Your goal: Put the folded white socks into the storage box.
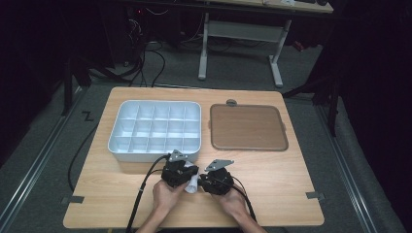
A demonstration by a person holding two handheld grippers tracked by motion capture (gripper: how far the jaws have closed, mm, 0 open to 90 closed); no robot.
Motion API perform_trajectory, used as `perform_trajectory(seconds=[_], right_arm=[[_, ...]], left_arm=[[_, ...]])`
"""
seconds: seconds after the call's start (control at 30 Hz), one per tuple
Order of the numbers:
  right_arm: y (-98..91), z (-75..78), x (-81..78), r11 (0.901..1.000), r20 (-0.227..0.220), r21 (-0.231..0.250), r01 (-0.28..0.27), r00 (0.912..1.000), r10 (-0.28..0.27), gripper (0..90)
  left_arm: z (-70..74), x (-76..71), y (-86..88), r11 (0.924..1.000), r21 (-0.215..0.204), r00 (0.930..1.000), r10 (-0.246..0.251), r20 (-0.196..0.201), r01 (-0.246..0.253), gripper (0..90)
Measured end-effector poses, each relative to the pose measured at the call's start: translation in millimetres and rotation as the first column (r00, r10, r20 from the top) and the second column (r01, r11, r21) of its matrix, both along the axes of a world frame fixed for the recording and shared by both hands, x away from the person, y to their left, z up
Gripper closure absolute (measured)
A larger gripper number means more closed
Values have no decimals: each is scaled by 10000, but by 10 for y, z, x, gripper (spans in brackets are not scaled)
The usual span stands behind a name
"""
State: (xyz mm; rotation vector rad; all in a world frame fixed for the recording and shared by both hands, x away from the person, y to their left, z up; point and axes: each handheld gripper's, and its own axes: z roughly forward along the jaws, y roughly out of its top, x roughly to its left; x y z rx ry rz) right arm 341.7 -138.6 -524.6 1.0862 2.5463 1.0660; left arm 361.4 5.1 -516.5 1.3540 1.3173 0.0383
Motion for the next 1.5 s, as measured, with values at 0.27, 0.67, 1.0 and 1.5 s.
perform_trajectory(seconds=[0.27,0.67,1.0,1.5], right_arm=[[-12,10,-38,9997,13,-191,-159,9999,159,725],[-80,53,-37,9999,15,134,56,10000,-56,754],[-124,143,-121,9996,237,251,-102,9997,96,845],[-5,441,-303,9948,1098,630,-803,9913,730,849]], left_arm=[[-49,-112,7,9990,439,9984,-14,557,-11,865],[89,-130,64,9991,139,9969,-417,661,409,740],[225,-135,150,9977,-499,9965,-417,722,454,646],[254,-88,444,9988,482,9956,-43,938,-2,566]])
